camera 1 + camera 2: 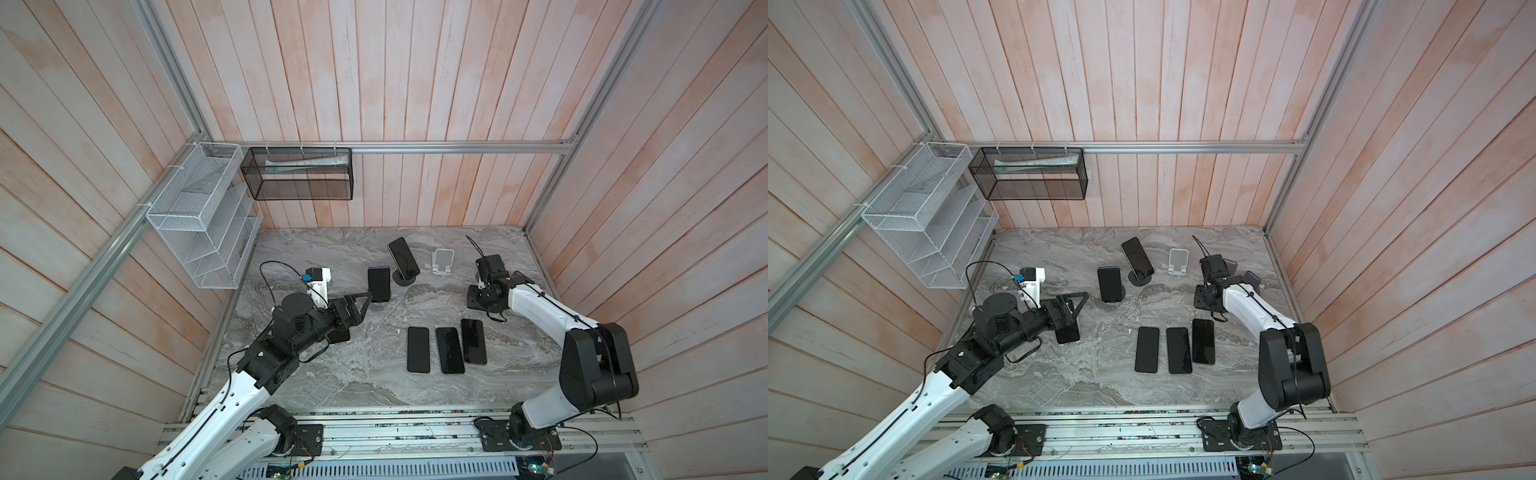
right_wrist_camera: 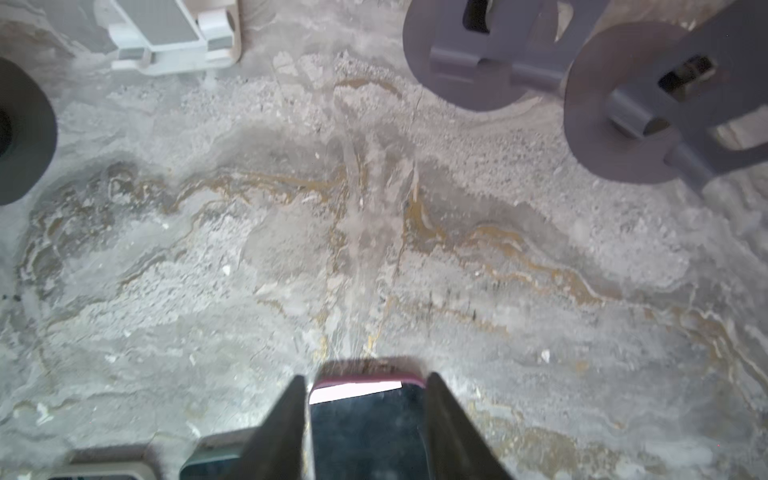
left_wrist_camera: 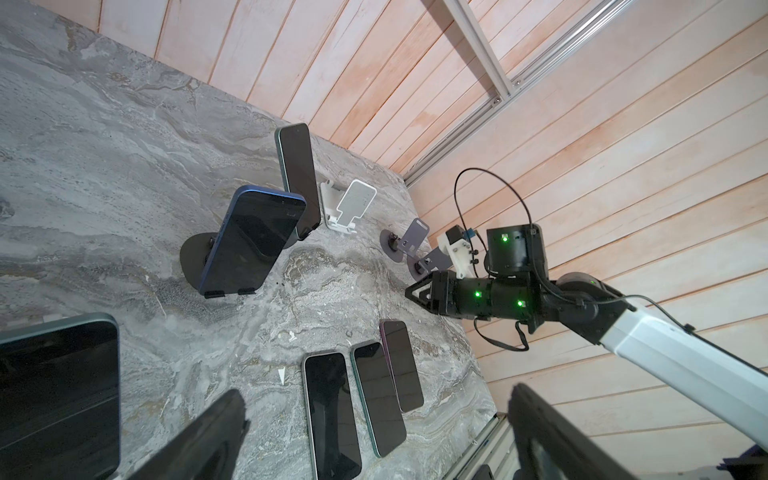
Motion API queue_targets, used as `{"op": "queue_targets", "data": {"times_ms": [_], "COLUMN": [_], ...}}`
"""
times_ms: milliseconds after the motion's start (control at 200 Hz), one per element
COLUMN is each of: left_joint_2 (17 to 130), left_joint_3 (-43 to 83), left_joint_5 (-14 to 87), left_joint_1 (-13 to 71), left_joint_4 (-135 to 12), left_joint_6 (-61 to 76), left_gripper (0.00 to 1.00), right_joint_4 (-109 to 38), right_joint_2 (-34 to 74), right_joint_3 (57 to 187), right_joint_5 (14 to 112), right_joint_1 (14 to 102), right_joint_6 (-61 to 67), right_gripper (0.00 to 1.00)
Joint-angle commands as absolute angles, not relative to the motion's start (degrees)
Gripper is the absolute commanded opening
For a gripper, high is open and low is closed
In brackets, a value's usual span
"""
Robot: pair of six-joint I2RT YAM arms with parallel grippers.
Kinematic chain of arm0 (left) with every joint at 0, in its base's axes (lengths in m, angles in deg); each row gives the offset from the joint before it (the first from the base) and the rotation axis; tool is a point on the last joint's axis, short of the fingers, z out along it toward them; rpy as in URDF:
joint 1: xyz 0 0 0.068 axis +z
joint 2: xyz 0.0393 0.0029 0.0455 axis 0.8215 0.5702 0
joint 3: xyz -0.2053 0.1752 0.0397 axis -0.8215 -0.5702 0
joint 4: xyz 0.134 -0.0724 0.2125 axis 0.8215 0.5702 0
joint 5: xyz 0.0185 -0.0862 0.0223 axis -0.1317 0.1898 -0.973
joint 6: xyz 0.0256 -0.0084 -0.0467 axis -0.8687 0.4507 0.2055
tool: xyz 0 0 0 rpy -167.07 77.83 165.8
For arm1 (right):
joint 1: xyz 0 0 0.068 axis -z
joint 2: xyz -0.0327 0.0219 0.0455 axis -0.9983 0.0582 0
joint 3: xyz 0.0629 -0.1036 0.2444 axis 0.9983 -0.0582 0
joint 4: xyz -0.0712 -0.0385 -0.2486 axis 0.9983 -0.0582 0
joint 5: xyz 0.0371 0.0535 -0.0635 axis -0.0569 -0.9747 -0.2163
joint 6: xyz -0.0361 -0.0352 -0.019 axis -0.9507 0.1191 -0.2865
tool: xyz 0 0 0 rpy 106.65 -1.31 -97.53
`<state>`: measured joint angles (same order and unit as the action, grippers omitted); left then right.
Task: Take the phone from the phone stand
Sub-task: 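Lower the purple-framed phone flat beside the white-framed phone, then open and raise the right gripper while the left gripper nears the teal phone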
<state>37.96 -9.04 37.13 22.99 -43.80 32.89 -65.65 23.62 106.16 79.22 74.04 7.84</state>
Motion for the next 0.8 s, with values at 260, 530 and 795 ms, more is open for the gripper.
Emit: {"op": "queue_targets", "data": {"times_ms": [260, 530, 795], "left_joint_2": [38.48, 40.96, 40.51], "left_joint_3": [-6.40, -5.12, -5.00], "left_joint_5": [34.11, 34.12, 32.08], "left_joint_1": [23.07, 23.08, 23.11], "left_joint_4": [-41.42, -41.84, -39.92], "left_joint_6": [33.42, 33.16, 31.93], "left_gripper": [1.00, 1.00, 1.00], "right_joint_4": [-58.70, -60.51, -61.52], "right_joint_2": [27.10, 26.08, 21.57], "right_joint_3": [100.27, 97.01, 96.00], "right_joint_5": [75.45, 79.47, 80.00], "right_joint_1": [72.58, 69.64, 68.66], "right_joint_6": [7.27, 9.25, 9.84], "right_gripper": [0.12, 0.11, 0.13]}}
